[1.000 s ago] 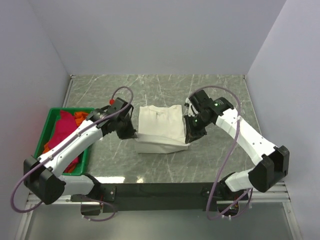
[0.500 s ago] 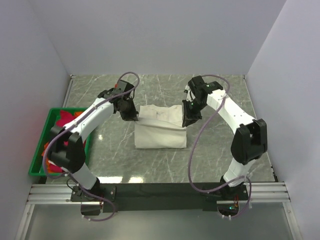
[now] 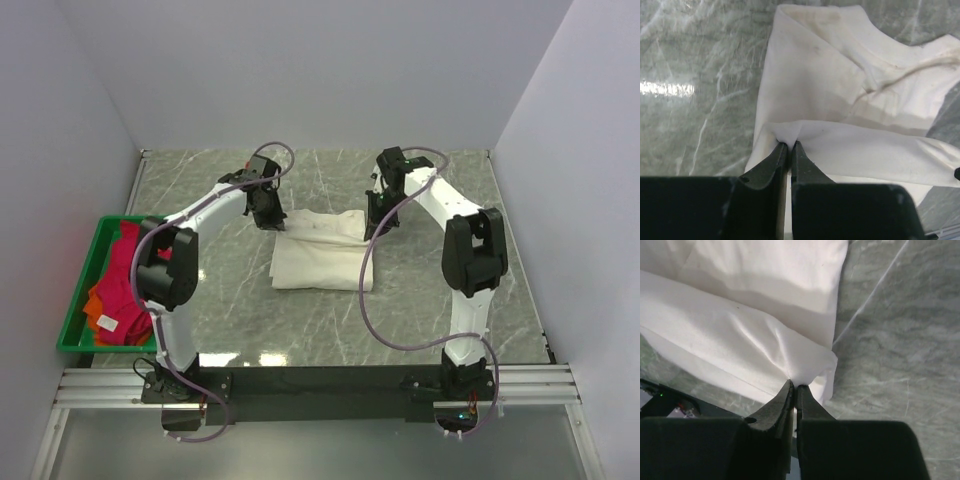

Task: Fold and stack the t-shirts
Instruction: Fold the tshirt

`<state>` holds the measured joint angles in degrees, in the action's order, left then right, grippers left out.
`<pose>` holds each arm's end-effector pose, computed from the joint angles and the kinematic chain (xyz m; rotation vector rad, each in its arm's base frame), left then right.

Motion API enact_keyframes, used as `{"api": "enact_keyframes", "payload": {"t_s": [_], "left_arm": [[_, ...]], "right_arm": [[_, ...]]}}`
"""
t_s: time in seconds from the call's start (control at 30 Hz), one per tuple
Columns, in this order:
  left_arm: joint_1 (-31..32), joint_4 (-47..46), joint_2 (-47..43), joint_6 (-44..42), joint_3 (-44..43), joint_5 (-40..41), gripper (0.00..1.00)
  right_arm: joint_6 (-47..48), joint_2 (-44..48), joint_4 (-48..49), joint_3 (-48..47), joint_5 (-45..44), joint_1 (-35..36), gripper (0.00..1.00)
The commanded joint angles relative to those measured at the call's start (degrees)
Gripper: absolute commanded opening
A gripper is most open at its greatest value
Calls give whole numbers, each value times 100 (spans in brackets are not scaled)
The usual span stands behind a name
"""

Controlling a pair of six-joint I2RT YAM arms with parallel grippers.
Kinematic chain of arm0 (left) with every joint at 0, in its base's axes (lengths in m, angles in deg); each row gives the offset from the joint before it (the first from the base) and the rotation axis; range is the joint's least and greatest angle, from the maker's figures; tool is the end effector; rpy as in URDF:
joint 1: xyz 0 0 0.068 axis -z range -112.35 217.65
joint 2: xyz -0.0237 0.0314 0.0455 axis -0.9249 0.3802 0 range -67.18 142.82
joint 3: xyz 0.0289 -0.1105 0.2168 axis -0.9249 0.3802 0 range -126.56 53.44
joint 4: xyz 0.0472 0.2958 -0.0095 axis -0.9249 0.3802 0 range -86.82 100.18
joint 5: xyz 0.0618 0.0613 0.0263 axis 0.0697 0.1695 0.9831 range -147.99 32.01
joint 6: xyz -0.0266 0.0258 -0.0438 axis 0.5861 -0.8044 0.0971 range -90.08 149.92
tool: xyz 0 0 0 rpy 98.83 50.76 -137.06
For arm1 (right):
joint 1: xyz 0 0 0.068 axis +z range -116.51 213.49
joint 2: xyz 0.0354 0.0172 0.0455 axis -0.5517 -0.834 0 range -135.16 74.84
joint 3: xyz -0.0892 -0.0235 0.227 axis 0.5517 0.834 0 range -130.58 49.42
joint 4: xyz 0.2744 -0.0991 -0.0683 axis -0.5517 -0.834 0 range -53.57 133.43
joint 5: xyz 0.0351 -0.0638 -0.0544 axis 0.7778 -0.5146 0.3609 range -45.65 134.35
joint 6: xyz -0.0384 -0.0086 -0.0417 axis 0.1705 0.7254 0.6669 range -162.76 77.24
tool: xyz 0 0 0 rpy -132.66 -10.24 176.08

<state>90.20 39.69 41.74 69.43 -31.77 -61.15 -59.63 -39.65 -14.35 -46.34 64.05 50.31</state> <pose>0.4043 -0.1702 0.1767 -0.3773 2.6648 -0.4325 0.4108 0.1385 0.1836 -0.0598 2.9589 0.5930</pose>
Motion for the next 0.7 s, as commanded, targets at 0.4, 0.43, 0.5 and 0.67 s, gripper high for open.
{"api": "enact_keyframes", "payload": {"t_s": [0.4, 0.43, 0.5, 0.67], "left_arm": [[-84, -1075, 226, -180, 30, 298, 1], [-84, -1120, 191, -163, 65, 298, 1], [-84, -1225, 94, -145, 206, 298, 1], [-84, -1436, 138, -84, 312, 290, 1]], "right_arm": [[-71, -364, 724, -346, -502, -100, 0], [-89, -302, 776, -303, -537, -100, 0], [-115, -187, 882, -302, -555, -117, 0], [-274, -283, 1040, -355, -512, -170, 0]]}}
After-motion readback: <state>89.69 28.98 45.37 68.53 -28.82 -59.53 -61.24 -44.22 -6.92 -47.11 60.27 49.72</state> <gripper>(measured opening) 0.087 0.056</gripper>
